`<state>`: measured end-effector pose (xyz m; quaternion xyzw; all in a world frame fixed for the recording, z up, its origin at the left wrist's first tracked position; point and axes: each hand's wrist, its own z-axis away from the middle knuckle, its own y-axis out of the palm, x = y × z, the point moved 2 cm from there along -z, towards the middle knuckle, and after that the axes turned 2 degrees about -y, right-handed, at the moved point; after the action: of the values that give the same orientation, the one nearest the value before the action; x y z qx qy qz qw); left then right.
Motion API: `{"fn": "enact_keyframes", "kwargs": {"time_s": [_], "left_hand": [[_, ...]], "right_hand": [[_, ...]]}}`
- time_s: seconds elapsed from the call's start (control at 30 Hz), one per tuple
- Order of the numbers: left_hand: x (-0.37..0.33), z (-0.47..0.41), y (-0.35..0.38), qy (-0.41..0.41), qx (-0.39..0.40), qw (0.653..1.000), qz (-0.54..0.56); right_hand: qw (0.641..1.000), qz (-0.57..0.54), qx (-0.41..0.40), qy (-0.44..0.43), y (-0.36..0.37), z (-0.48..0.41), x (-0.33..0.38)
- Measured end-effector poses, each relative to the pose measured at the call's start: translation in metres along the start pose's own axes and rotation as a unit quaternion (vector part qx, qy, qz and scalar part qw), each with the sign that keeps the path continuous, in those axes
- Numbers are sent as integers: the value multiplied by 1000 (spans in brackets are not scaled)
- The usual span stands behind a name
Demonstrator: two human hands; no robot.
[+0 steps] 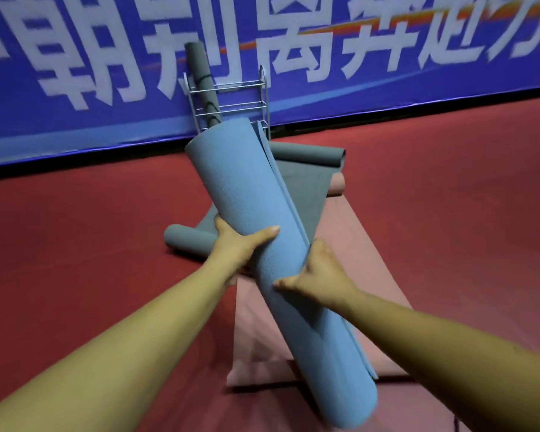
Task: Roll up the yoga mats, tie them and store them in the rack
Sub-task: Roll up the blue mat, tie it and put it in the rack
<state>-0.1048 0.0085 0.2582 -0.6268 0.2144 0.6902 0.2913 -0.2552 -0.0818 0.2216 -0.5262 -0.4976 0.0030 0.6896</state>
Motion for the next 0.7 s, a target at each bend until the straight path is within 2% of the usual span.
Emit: {"fn": "enact_keyframes", "kwargs": {"time_s": [0.13,0.23,0.3,0.47,0.6,0.7], "left_hand": [[16,11,-27,9,31,999,18],[15,16,-36,16,60,998,32],[9,18,-38,16,92,994,47],[-21,14,-41,96,148,984,21],[-45,9,-47,171,149,973,-35],[-38,1,-47,187,152,968,-74]], "right_hand": [[991,-123,57,4,-3,-2,5],[962,-267,29,57,-18,4,12],[945,-323,8,59,-31,3,20],[962,-264,-9,-67,-64,-4,43],[954,-280,-10,-107,-70,-11,54],[952,-283,-16,-112,-62,-14,52]]}}
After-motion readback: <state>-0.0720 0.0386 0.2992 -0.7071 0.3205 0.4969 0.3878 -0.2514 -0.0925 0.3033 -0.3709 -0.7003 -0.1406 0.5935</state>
